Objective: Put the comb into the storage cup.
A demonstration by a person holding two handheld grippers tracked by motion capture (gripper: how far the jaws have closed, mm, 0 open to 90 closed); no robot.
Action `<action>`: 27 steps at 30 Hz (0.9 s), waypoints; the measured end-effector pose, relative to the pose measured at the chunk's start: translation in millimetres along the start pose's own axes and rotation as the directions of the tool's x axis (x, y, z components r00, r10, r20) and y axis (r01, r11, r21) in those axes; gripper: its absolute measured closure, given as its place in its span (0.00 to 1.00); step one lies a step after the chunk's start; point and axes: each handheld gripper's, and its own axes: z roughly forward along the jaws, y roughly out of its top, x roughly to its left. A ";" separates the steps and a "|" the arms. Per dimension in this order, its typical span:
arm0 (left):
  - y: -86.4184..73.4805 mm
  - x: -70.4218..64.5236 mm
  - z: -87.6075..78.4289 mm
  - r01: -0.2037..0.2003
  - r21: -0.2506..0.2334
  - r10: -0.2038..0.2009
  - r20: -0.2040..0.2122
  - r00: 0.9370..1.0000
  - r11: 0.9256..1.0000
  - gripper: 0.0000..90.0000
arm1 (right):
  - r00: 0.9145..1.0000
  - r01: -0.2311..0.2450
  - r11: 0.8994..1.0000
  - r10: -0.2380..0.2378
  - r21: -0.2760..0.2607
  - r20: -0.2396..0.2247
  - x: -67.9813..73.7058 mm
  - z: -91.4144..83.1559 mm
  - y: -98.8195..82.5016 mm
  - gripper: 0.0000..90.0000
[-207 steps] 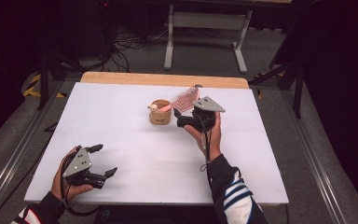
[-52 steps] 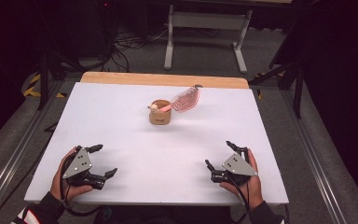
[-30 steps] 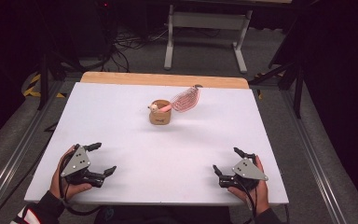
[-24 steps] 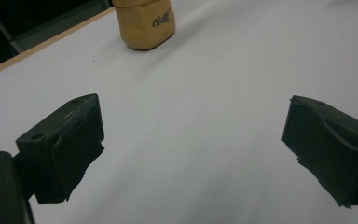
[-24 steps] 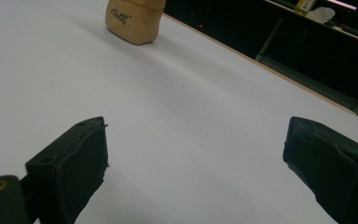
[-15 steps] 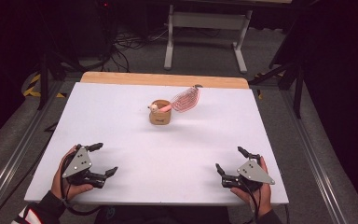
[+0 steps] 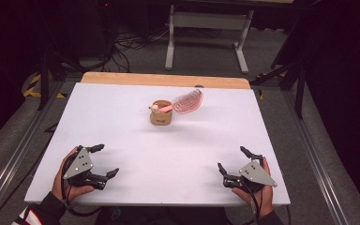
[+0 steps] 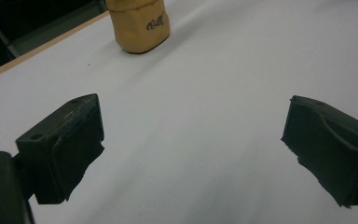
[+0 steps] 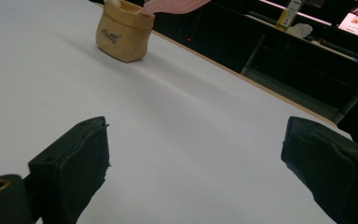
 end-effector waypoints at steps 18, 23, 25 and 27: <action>-0.1 0.7 1.1 0.000 0.005 0.000 0.004 1.000 1.000 0.07 | 1.000 0.003 1.000 -0.003 0.009 0.004 0.2 1.8 -0.5 0.09; 0.7 2.3 2.6 -0.003 0.005 0.003 0.000 1.000 1.000 0.07 | 1.000 0.002 1.000 -0.002 0.011 0.010 -1.1 1.7 -1.0 0.08; 0.3 3.1 2.2 0.004 0.010 -0.004 -0.003 1.000 1.000 0.07 | 1.000 0.001 1.000 -0.001 0.013 0.024 -2.7 2.3 -1.3 0.08; -0.3 2.8 1.8 0.010 0.005 -0.010 -0.005 1.000 1.000 0.07 | 0.999 -0.009 1.000 0.008 0.015 0.031 -3.8 3.2 -1.5 0.08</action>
